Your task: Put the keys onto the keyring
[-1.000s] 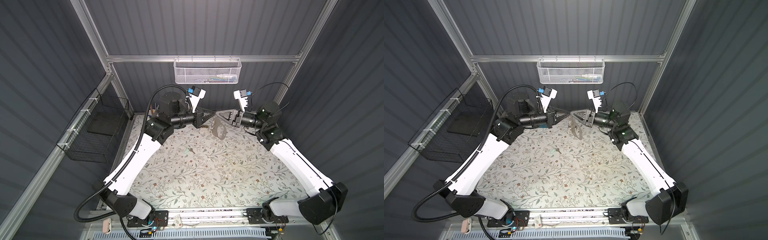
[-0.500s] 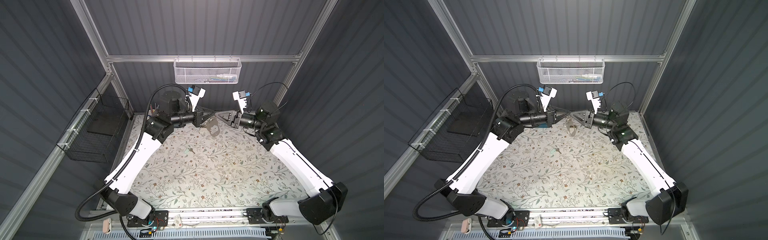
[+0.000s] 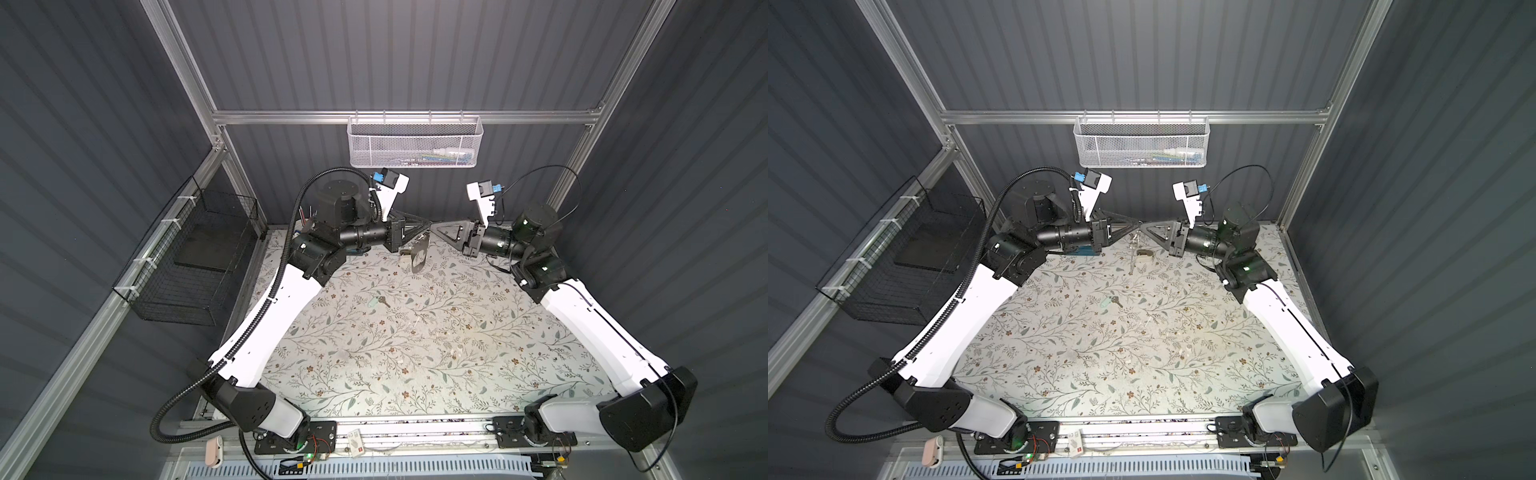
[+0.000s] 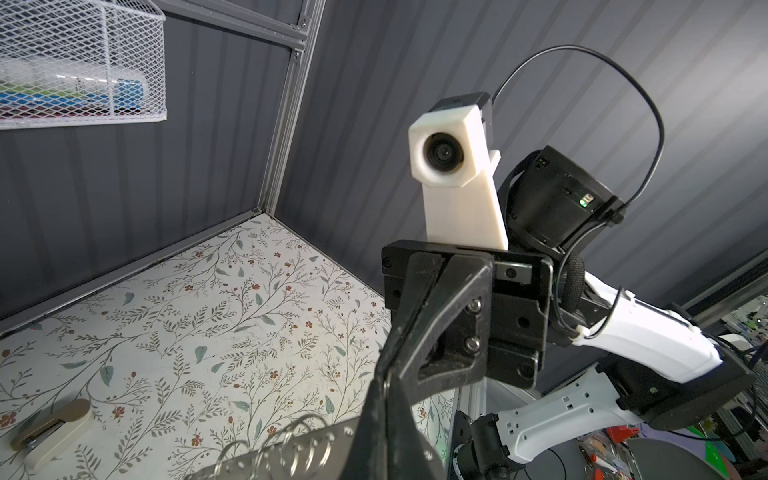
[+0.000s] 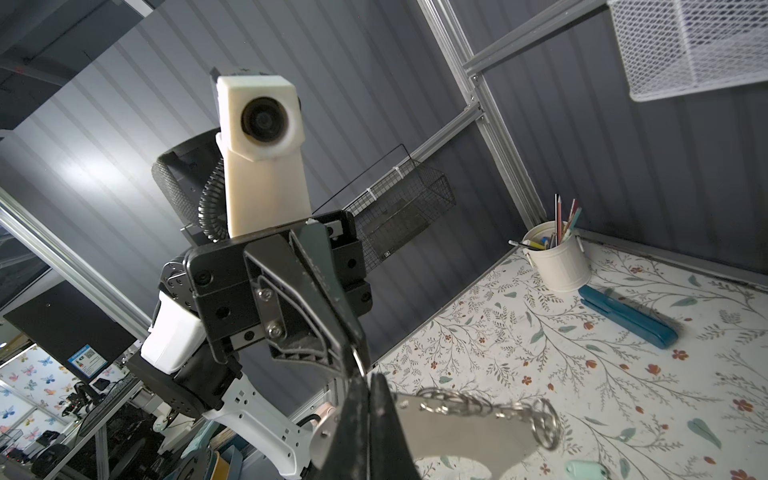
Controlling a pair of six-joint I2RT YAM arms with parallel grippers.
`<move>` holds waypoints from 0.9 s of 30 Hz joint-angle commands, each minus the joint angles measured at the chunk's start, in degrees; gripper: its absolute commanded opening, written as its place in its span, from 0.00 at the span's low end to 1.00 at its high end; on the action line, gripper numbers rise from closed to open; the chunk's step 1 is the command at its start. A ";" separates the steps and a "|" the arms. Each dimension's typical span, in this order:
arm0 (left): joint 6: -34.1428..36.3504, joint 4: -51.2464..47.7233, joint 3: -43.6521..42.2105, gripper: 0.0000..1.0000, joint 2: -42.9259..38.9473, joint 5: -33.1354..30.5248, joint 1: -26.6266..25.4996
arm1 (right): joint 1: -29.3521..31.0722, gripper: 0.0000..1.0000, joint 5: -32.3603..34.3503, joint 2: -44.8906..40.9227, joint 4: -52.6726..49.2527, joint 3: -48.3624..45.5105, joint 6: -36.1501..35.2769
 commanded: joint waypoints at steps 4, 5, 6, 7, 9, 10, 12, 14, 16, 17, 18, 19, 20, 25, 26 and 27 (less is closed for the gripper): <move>-2.09 2.56 -0.12 0.28 -0.89 -0.52 0.41 | 0.97 0.00 0.31 -1.87 3.04 -1.24 0.68; -3.21 3.52 -0.85 0.28 -1.49 -0.81 1.31 | 0.90 0.00 0.48 -1.87 3.19 -1.39 0.79; -4.87 5.45 -1.91 0.28 -2.12 -0.53 2.38 | 0.97 0.00 0.52 -1.95 3.50 -1.55 0.83; -7.26 8.25 -3.50 0.29 -2.84 0.74 3.79 | 0.87 0.00 0.60 -1.92 3.85 -1.67 1.09; -12.02 14.02 -6.45 0.29 -3.84 3.49 5.98 | 0.58 0.00 0.70 -1.95 4.61 -1.95 1.85; -13.90 16.33 -7.52 0.29 -4.10 4.77 6.60 | 0.45 0.00 0.70 -1.88 5.54 -2.05 2.49; -15.63 18.06 -8.35 0.29 -4.03 6.05 6.82 | 0.18 0.00 0.64 -1.70 6.99 -2.27 3.66; -17.09 19.82 -9.38 0.29 -3.99 6.98 6.82 | -0.09 0.00 0.61 -1.45 8.06 -2.26 4.57; -18.10 21.45 -10.72 0.28 -4.34 7.25 6.82 | -0.31 0.00 0.79 -1.26 8.62 -2.16 5.19; -18.74 22.39 -11.55 0.29 -4.52 7.60 6.82 | -0.37 0.00 0.87 -1.10 9.15 -2.18 5.54; -19.26 23.20 -12.10 0.29 -4.53 7.85 6.82 | -0.35 0.00 0.93 -0.92 9.48 -2.12 5.76; -19.72 23.62 -12.38 0.29 -4.39 8.23 6.82 | -0.35 0.00 0.99 -0.80 9.63 -2.05 6.07; -20.06 24.13 -12.54 0.29 -4.15 8.78 6.73 | -0.35 0.00 0.88 -0.64 9.98 -2.05 6.33; -21.99 26.32 -12.54 0.29 -2.85 11.14 6.27 | -0.36 0.00 0.94 -0.14 9.99 -1.81 6.64; -21.87 26.37 -12.50 0.29 -2.80 11.06 5.91 | -0.35 0.00 0.97 -0.22 9.84 -1.79 6.50; -21.66 26.38 -12.49 0.29 -2.81 10.97 5.70 | -0.39 0.00 0.97 -0.22 9.65 -1.84 6.40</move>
